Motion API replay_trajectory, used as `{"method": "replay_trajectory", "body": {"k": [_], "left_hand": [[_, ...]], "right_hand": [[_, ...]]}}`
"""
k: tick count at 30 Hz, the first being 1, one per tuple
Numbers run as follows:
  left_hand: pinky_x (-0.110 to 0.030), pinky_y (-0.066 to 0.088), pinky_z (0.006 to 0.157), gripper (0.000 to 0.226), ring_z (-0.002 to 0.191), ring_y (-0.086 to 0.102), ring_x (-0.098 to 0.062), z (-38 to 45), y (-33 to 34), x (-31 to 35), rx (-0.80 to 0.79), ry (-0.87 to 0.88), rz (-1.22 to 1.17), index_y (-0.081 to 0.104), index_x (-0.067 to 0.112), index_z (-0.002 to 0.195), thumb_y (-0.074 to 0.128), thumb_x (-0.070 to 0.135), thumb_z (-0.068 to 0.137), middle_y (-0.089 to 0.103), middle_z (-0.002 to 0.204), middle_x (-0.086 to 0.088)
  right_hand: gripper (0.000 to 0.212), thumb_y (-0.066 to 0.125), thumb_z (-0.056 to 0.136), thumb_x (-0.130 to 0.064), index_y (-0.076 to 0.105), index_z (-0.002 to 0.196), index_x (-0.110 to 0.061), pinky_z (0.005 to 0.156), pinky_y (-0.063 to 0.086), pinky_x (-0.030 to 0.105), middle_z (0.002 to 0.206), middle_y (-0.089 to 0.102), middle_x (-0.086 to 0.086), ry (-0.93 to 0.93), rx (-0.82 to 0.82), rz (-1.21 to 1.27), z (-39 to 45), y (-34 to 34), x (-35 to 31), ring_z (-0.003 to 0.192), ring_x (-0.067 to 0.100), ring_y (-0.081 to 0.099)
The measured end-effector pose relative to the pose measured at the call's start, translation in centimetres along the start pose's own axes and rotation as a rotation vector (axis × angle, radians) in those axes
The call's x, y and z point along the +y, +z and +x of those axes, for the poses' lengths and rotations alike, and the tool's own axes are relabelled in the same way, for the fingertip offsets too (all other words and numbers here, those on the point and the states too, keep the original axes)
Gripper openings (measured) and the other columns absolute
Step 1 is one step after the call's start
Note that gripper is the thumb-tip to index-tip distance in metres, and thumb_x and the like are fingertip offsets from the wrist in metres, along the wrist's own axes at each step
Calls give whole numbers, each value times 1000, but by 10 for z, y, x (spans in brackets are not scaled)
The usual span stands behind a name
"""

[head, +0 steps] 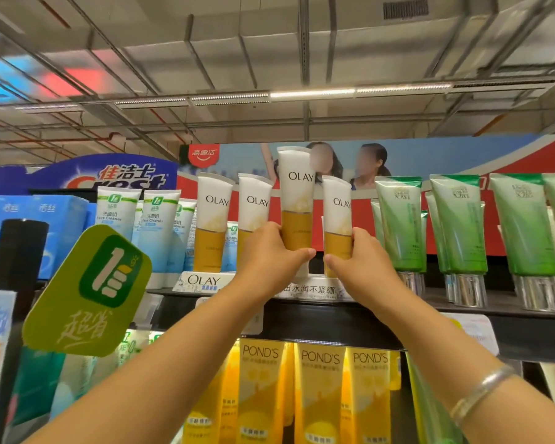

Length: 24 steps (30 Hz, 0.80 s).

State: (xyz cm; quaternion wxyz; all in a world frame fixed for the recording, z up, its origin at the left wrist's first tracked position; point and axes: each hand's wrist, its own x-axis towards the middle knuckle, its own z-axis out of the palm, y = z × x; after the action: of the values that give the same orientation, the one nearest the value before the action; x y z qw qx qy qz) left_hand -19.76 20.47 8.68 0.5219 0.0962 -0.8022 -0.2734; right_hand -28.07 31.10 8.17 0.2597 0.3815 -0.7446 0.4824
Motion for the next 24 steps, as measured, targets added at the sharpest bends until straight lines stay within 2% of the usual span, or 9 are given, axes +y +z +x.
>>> {"method": "replay_trajectory", "body": {"k": [4, 7, 12, 14, 17, 20, 24], "left_hand": [[-20, 40, 56, 31, 84, 60, -18, 5, 4, 1, 1, -7, 46, 62, 12, 96, 72, 35, 78, 65, 90, -3], [-18, 39, 52, 25, 80, 60, -17, 7, 7, 1, -10, -12, 48, 62, 13, 89, 71, 34, 79, 64, 84, -2], [-22, 45, 58, 29, 86, 61, -20, 12, 11, -2, -21, -45, 45, 63, 11, 97, 70, 34, 80, 65, 91, -6], [-23, 46, 62, 32, 88, 61, -20, 13, 11, -2, -28, -56, 45, 60, 12, 100, 71, 34, 80, 64, 94, -4], [-18, 39, 54, 28, 84, 57, -17, 13, 10, -2, -42, -67, 69, 55, 15, 96, 72, 31, 80, 59, 87, 1], [-18, 37, 51, 17, 69, 54, -11, 14, 5, -2, -78, -65, 83, 61, 17, 89, 70, 30, 81, 57, 73, 5], [-22, 37, 51, 21, 63, 52, -14, 12, 1, 0, -152, -98, 142, 67, 8, 89, 72, 27, 79, 57, 68, 0]], "right_hand": [[36, 61, 88, -22, 49, 116, -4, 75, 43, 35, 112, 53, 14, 33, 26, -14, 4, 5, 3, 98, 31, 54], [29, 62, 87, -25, 55, 102, -1, 67, 41, 32, 94, 59, 15, 52, 7, -4, 5, 6, 5, 85, 31, 57], [27, 64, 86, -27, 57, 92, -1, 63, 43, 34, 79, 57, 11, 52, -23, 14, 3, 5, 6, 73, 28, 56], [27, 64, 86, -26, 58, 91, -1, 67, 46, 37, 79, 58, 11, 50, -23, 19, 3, 4, 6, 75, 30, 58], [25, 65, 86, -25, 57, 90, -2, 69, 48, 38, 79, 58, 11, 40, -22, 25, 1, 2, 5, 78, 31, 58], [27, 66, 85, -26, 57, 92, -1, 75, 51, 42, 85, 62, 14, 42, -18, 22, 0, 2, 5, 83, 32, 61], [29, 66, 85, -27, 58, 91, 1, 73, 50, 42, 83, 63, 15, 38, -15, 16, -1, 1, 4, 81, 33, 61]]}}
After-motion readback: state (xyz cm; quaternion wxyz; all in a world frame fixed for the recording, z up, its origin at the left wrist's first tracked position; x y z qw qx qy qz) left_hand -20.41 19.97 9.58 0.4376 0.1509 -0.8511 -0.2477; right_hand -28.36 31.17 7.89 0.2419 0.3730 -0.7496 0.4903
